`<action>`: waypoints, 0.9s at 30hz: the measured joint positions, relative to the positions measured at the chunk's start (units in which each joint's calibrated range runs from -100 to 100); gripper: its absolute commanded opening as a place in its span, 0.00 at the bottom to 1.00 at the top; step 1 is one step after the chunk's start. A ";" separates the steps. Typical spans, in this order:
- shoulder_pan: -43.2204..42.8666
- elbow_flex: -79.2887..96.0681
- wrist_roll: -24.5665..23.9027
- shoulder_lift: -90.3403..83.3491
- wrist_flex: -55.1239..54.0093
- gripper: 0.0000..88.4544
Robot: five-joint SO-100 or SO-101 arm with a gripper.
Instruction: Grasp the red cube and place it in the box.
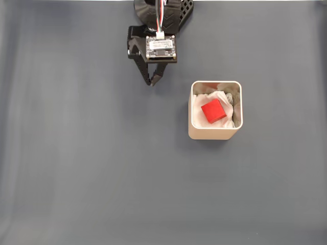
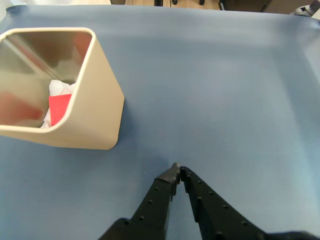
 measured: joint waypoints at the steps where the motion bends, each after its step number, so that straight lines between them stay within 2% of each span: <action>1: -0.15 0.64 0.00 -0.36 0.08 0.00; 13: -1.80 5.10 0.00 -1.25 1.95 0.00; 16: -4.13 5.10 -0.78 -1.25 4.06 0.00; 27: -4.51 5.10 -2.98 -1.25 16.49 0.00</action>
